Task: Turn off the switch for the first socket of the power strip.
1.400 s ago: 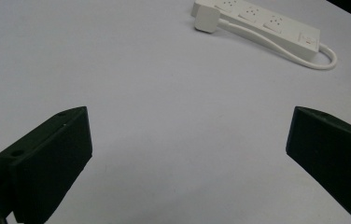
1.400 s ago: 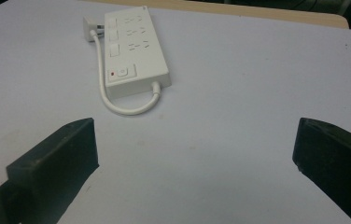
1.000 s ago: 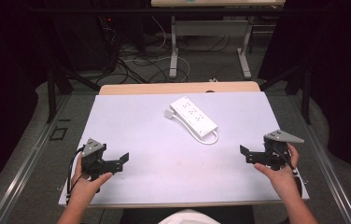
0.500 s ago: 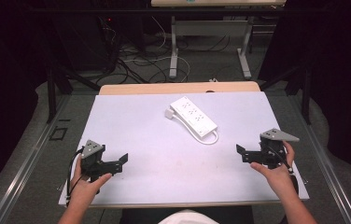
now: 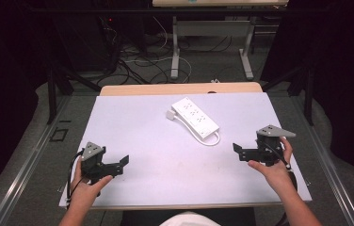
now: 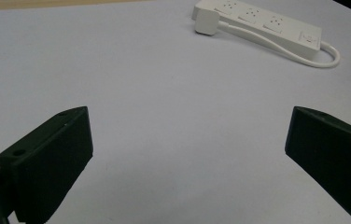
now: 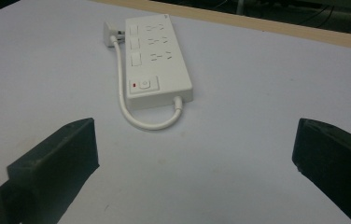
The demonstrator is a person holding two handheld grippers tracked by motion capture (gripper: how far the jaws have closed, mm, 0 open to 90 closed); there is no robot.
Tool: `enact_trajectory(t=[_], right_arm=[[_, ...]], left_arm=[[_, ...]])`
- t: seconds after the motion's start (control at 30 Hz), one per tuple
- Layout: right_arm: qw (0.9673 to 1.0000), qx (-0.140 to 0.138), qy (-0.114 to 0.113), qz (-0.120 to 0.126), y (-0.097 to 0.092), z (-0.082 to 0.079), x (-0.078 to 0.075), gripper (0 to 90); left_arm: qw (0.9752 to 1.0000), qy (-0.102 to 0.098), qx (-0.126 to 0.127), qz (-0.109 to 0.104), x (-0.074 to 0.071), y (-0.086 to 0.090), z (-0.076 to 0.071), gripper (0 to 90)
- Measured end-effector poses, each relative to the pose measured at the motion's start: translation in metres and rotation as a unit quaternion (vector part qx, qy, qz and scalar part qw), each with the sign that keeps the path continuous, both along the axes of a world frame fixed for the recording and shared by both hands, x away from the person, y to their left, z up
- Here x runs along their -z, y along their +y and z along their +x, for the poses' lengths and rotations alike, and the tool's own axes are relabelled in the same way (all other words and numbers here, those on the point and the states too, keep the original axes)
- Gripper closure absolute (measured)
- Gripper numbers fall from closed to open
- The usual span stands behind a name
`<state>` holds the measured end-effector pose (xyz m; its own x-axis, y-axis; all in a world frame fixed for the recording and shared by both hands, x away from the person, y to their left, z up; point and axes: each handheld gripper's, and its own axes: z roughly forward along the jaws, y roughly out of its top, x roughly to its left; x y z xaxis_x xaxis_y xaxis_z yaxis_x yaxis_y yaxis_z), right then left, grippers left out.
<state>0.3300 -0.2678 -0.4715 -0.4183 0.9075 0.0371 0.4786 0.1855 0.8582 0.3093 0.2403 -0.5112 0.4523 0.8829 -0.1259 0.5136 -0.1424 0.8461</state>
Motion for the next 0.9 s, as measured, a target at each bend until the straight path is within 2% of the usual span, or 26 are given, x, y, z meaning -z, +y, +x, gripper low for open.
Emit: enact_trajectory(t=[0.3,0.9], right_arm=[[0.9998,-0.017,0.007,-0.003,0.012,0.006,-0.007,0.0],[0.9984,-0.05,0.004,-0.028,0.041,0.019,-0.026,0.1]], left_arm=[[1.0,0.002,0.0,-0.005,0.0,0.0,-0.001,0.9],[0.9999,0.001,-0.015,0.002,0.001,0.002,0.0,1.1]])
